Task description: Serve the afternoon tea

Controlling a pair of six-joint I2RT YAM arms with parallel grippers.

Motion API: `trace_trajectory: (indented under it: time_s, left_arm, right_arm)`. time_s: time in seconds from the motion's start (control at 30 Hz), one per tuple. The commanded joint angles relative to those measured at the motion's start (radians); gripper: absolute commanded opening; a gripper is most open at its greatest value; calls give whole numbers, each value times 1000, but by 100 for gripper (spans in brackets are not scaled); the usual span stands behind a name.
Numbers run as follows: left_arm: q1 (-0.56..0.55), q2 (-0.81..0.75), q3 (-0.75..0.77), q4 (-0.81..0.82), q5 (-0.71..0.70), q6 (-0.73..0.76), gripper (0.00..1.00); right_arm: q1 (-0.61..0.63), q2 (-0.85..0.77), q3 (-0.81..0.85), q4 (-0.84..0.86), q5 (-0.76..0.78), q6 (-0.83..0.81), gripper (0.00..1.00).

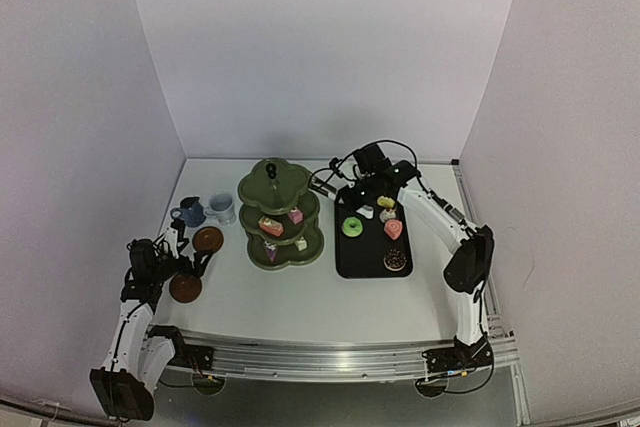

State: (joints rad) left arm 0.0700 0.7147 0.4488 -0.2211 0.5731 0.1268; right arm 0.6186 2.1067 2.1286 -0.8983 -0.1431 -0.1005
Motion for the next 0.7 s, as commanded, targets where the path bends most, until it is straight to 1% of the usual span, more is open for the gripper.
trace_trajectory:
  time_s: [0.0,0.23,0.37,0.67]
  left_arm:
    - [-2,8,-1,6,14,7,99]
    - [-2,8,0,6,15,9,99]
    - [-1,2,0,2,12,10,99]
    - [-2,4,0,3,19,10,99]
  right_arm:
    - [6,-115,-33,86,-22,74,34]
    - [6,-145,-63,125,-36,85,34]
    - [1,-164,-101,124,63,116,34]
    - [-53,-273,-282,122,252,225,34]
